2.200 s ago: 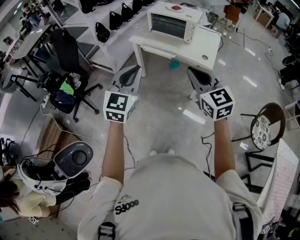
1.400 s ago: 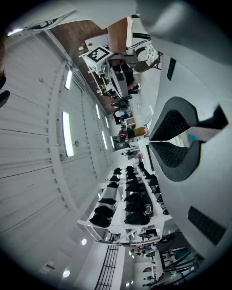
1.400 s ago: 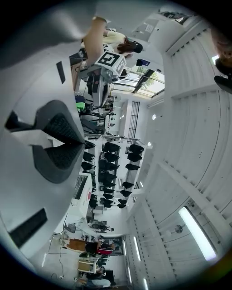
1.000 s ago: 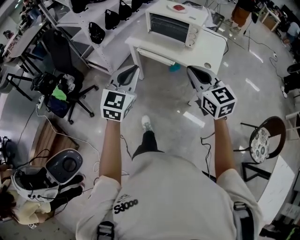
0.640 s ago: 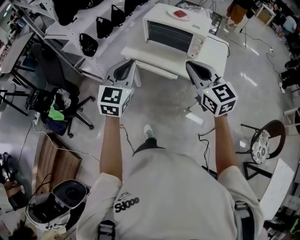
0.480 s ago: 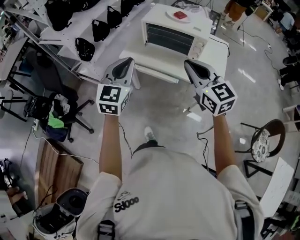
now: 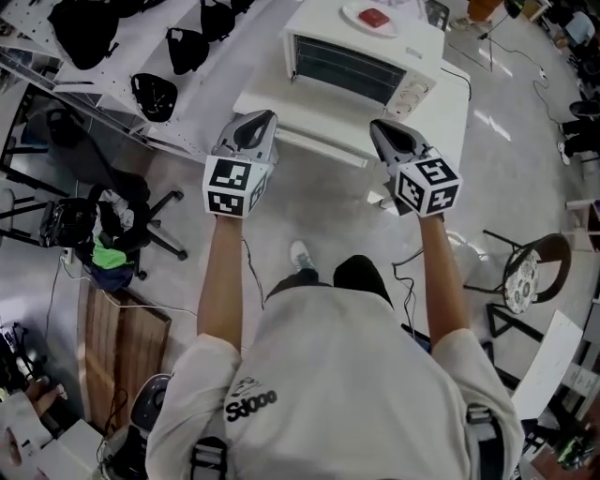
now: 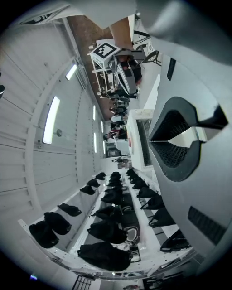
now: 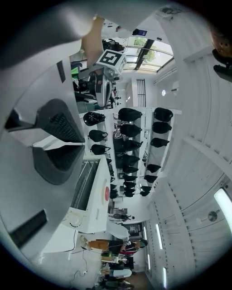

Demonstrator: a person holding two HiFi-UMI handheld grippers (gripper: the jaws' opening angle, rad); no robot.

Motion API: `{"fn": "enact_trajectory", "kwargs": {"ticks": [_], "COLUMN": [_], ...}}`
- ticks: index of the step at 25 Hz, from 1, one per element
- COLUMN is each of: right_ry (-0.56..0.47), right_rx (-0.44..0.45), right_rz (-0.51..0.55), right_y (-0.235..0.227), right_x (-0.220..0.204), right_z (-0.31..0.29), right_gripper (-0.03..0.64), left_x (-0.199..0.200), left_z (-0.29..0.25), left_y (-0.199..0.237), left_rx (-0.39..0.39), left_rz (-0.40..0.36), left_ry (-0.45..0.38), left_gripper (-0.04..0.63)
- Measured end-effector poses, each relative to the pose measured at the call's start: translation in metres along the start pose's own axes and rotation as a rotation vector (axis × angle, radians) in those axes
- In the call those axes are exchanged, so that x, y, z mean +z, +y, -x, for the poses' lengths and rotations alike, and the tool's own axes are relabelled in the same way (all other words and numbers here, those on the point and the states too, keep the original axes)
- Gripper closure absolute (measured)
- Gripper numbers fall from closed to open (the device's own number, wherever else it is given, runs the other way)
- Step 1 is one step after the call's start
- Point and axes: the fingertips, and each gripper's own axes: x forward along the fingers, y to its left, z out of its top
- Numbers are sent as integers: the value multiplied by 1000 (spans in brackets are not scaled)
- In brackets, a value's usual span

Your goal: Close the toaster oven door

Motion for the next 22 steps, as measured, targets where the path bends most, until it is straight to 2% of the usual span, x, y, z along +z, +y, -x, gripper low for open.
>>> {"fn": "enact_trajectory", "kwargs": {"ticks": [6,9,12,17,22], "right_ry": [130,195,279,406,501], "right_rx": [30,17,23,34,22], "right_rz": [-83,-121,-145,-228,-242], "right_y": [-28,-44,-55,-62,-60], "right_x": [-65,-106,-155,-240,-299], "right_z": [-28,-31,-36,-35,-40], "right_gripper": [599,528,508,482,462], "left_x": [-62,-91,-117,-162,-200], "left_z": [-37,-47,-55,-62,-63], "left_y": [-11,-20,-28,-42,-52], "left_rx": [-16,-8,-3,4,16], "left_rz": [87,132,162,205,238], "left_ry": [102,155,201,275,348], "left_gripper": [569,569,569,569,569]}}
